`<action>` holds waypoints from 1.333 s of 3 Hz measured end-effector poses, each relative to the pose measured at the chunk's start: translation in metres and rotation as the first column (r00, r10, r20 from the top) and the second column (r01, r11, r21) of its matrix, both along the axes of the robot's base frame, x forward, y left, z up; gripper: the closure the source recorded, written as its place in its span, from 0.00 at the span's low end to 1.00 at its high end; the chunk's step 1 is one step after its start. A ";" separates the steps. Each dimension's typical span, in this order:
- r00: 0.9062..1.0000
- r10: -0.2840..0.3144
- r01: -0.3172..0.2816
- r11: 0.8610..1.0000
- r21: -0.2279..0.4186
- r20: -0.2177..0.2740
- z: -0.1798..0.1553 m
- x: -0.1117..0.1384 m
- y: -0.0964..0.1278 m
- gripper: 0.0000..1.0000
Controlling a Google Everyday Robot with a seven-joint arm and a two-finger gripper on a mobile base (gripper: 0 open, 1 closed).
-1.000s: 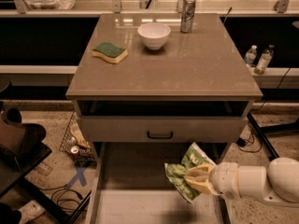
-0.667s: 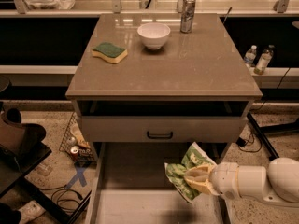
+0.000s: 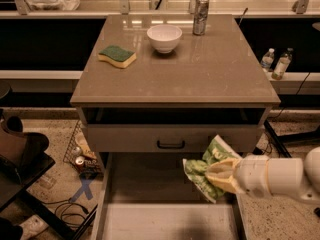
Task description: Pick green jalapeno chip bag from middle drawer and place on counter
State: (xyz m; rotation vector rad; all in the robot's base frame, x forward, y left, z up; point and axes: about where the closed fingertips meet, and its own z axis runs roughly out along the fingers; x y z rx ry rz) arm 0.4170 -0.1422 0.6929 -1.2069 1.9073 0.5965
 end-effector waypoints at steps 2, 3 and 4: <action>0.988 -0.068 0.098 0.969 -0.228 0.136 0.174 0.017 -0.019 1.00; 0.980 -0.057 0.112 0.951 -0.289 0.193 0.224 0.031 -0.015 1.00; 0.972 0.018 0.064 0.940 -0.334 0.236 0.253 0.072 0.007 1.00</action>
Offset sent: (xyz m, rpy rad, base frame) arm 0.0184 -0.0291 0.2512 -0.3582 -0.1898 -0.1354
